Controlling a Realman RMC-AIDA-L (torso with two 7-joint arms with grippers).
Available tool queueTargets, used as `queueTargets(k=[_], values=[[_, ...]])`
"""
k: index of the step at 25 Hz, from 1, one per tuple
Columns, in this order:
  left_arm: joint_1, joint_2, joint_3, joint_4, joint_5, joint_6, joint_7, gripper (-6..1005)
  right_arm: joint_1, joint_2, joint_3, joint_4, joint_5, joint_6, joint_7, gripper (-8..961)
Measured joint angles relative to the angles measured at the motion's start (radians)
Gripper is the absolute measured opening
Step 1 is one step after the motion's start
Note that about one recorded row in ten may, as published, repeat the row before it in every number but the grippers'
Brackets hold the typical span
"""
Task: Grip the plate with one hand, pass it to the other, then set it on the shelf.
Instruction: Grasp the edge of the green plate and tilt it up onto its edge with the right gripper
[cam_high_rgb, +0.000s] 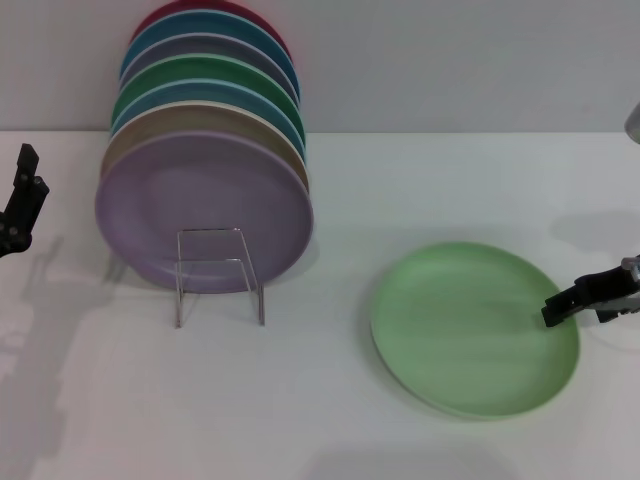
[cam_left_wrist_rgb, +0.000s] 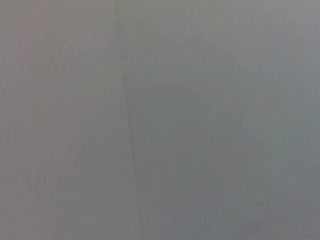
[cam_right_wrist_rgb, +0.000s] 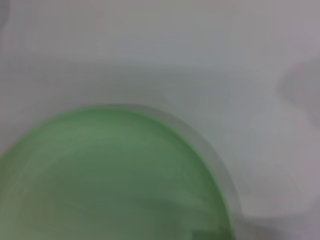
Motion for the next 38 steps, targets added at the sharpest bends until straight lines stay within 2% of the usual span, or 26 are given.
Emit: queueTargets(k=[12, 17, 24, 31, 36, 38], values=[[-0.002, 0.000, 0.000, 0.000, 0.000, -0.001, 0.000, 784, 0.006, 0.000, -0.024, -0.012, -0.016, -0.010, 0.003, 760], [-0.003, 0.000, 0.000, 0.001, 0.000, -0.001, 0.000, 784, 0.008, 0.000, -0.024, -0.012, -0.016, -0.011, 0.003, 640], [-0.003, 0.000, 0.000, 0.001, 0.000, -0.001, 0.000, 784, 0.008, 0.000, -0.037, -0.013, -0.016, -0.011, 0.004, 361], [-0.003, 0.000, 0.000, 0.001, 0.000, -0.001, 0.000, 784, 0.007, 0.000, -0.047, -0.017, -0.016, -0.024, 0.004, 352], [-0.004, 0.000, 0.000, 0.010, 0.000, -0.001, 0.000, 785, 0.006, 0.004, -0.050, -0.026, -0.014, -0.059, 0.004, 176], [-0.007, 0.000, 0.000, 0.015, 0.000, -0.001, 0.000, 785, 0.008, 0.005, -0.051, -0.041, -0.014, -0.069, 0.001, 147]])
